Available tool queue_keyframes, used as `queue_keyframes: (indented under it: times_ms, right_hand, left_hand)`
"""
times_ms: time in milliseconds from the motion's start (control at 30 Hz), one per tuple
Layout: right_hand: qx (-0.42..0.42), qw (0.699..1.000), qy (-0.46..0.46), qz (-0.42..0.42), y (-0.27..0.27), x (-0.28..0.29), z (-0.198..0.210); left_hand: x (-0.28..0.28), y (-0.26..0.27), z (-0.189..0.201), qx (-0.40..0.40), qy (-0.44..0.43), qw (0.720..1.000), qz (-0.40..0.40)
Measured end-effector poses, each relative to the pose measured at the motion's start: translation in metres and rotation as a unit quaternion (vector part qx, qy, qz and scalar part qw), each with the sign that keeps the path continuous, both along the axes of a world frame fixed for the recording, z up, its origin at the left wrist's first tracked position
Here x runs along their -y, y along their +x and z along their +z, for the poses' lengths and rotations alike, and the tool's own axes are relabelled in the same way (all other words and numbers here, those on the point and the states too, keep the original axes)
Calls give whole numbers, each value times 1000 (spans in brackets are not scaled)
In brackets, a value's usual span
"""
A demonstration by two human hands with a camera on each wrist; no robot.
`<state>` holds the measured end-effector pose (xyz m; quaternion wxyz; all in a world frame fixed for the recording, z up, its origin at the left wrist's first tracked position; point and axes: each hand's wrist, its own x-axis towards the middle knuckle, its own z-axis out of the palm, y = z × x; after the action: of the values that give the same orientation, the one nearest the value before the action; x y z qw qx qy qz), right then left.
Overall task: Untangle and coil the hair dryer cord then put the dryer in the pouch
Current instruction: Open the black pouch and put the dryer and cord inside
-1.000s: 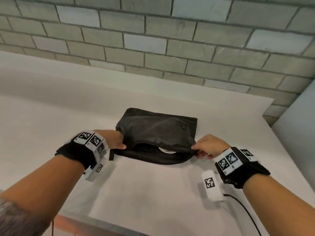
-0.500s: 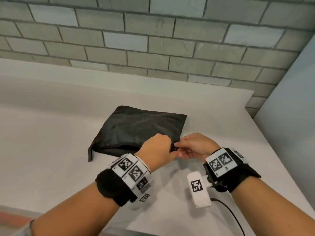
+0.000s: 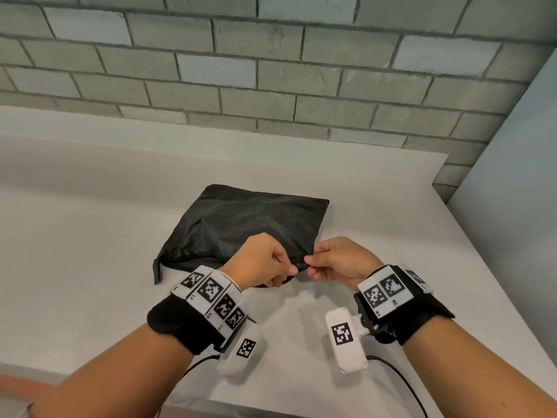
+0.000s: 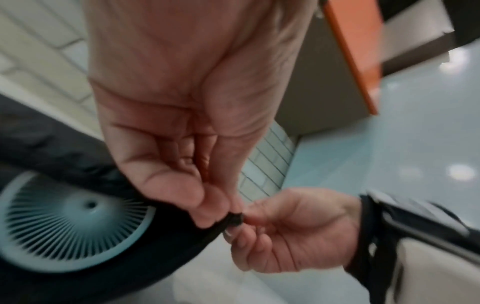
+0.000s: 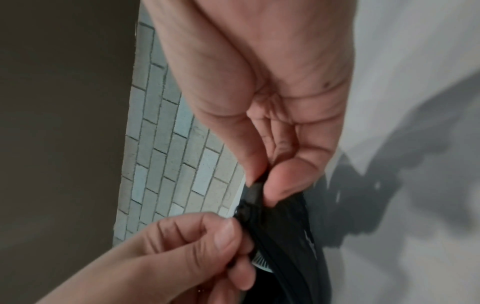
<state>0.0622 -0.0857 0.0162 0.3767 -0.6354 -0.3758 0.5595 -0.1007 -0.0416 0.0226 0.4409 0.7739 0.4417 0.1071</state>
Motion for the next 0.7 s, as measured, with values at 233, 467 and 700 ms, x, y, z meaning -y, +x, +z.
queue_keyframes:
  times_ms: [233, 467, 700]
  right_hand:
    - [65, 998, 21, 7, 13, 8, -8]
    - [133, 991, 5, 21, 26, 15, -12]
    - [165, 983, -30, 80, 30, 13, -13]
  left_hand:
    - [-28, -54, -17, -17, -47, 997, 57]
    - [-66, -144, -17, -207, 5, 964, 165]
    - [-70, -164, -4, -341, 14, 932, 120]
